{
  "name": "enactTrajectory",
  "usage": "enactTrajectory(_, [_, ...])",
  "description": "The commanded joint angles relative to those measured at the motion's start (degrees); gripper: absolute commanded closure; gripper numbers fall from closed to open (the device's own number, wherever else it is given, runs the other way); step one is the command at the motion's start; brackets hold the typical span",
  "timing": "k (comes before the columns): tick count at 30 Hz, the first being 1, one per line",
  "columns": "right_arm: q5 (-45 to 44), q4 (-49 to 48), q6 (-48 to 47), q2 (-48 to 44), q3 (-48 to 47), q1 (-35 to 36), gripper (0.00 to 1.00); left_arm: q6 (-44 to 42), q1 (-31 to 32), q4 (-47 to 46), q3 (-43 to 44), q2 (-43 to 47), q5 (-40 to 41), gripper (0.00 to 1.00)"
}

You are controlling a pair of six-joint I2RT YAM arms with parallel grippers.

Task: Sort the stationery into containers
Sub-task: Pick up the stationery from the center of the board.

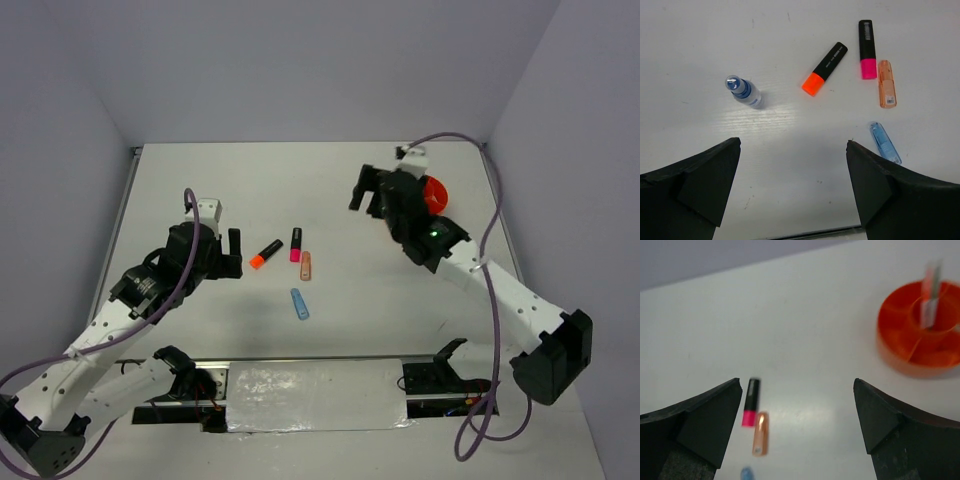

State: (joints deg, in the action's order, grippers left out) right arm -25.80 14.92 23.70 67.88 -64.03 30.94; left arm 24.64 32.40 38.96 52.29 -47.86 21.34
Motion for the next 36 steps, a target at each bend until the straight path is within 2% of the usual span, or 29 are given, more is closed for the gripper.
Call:
enactTrajectory(1, [-11.8, 9.0, 12.6, 3.8, 1.5, 11.0, 0.0, 2.3, -0.4, 0.0, 1.3, 2.0, 5.2, 0.01])
enactTrajectory(2, [-12.2, 9.5, 14.1, 7.8, 0.3, 15.1, 0.0, 2.6, -0.4, 0.2, 1.3, 2.7, 5.7, 0.01])
enactTrajectory(4, [-10.8, 10.4, 15.4, 12.6, -1.7, 18.0, 0.01, 2.7, -0.4, 0.0, 1.1, 3.4, 5.8, 0.01])
enactTrajectory(7, [-9.6, 12.4, 15.1, 24.5, -8.2, 22.1, 0.03, 2.6, -0.4, 0.0, 1.0, 2.9, 5.5, 0.01])
enactTrajectory(16, [-5.5, 17.0, 13.9, 41.9, -21.0, 22.8, 0.14, 2.4, -0.4, 0.0, 1.1, 2.1, 4.6, 0.01])
enactTrajectory(23, [0.3, 13.2, 12.5, 44.2, -19.5, 20.4, 0.28, 2.1, -0.4, -0.3, 0.9, 2.1, 3.9, 0.01])
enactTrajectory(29, [2.7, 12.4, 10.9, 46.4, -19.6, 20.1, 0.36, 1.8, -0.4, -0.4, 1.0, 1.8, 3.5, 0.01])
enactTrajectory(36, [3.6, 12.8, 11.2, 49.0, -19.3, 19.4, 0.38, 1.9, -0.4, -0.4, 0.9, 2.4, 3.5, 0.01])
